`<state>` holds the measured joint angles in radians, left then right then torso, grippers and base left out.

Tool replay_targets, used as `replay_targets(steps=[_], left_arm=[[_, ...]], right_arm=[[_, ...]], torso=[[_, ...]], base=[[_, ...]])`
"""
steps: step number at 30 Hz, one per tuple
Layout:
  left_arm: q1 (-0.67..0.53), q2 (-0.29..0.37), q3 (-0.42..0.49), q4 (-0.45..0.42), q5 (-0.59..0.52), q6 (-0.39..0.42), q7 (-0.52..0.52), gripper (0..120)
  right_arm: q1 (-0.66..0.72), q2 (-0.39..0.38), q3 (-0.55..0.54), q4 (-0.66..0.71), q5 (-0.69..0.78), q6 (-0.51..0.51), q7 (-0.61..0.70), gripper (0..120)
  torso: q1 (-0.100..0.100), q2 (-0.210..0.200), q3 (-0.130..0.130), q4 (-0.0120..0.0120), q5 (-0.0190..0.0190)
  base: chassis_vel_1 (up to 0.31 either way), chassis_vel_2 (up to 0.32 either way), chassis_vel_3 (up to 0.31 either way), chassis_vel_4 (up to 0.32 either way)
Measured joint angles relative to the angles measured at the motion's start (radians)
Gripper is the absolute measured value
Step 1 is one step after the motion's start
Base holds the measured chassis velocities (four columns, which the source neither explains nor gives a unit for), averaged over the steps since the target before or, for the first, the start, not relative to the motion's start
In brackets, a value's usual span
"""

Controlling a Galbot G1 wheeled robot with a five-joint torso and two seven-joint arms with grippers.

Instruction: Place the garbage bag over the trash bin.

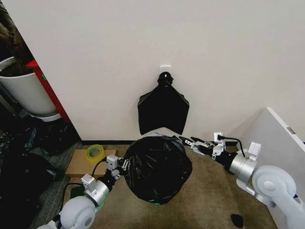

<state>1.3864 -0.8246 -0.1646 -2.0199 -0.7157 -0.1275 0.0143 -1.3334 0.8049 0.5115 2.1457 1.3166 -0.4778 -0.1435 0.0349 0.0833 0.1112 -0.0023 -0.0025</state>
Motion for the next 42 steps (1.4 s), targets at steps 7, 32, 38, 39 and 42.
replay_targets(steps=[7, 32, 38, 39, 42], left_arm=[[0.0, -0.001, 0.003, -0.007, -0.001, 0.005, -0.005, 0], [-0.003, -0.003, 0.008, -0.022, -0.013, 0.016, -0.022, 0], [0.002, -0.004, 0.01, -0.037, -0.014, 0.017, -0.022, 0], [0.003, -0.004, 0.011, -0.042, -0.014, 0.018, -0.022, 0], [0.003, -0.004, 0.014, -0.055, -0.011, 0.02, -0.022, 0]], right_arm=[[0.002, 0.0, -0.007, -0.005, -0.015, -0.009, -0.003, 52], [0.007, 0.015, -0.03, -0.013, -0.083, 0.019, 0.004, 0], [0.038, 0.024, -0.047, -0.031, -0.09, 0.029, 0.072, 0], [0.051, 0.025, -0.057, -0.041, -0.098, 0.028, 0.091, 0], [0.076, 0.025, -0.083, -0.067, -0.132, 0.021, 0.112, 0]], torso=[[0.0, 0.0, 0.0, 0.0, 0.0], [0.0, 0.0, 0.0, 0.0, -0.0001], [0.0, 0.0, 0.0, 0.0001, -0.0001], [0.0, 0.0, 0.0, 0.0001, 0.0], [0.0, 0.0, 0.0, 0.0001, 0.0]], base=[[0.0, 0.0, 0.0, 0.0], [0.0, 0.0, 0.0, 0.0], [0.0, 0.0, 0.0, 0.0], [0.0, 0.0, 0.0, 0.0], [0.0, 0.0, 0.0, 0.0]])
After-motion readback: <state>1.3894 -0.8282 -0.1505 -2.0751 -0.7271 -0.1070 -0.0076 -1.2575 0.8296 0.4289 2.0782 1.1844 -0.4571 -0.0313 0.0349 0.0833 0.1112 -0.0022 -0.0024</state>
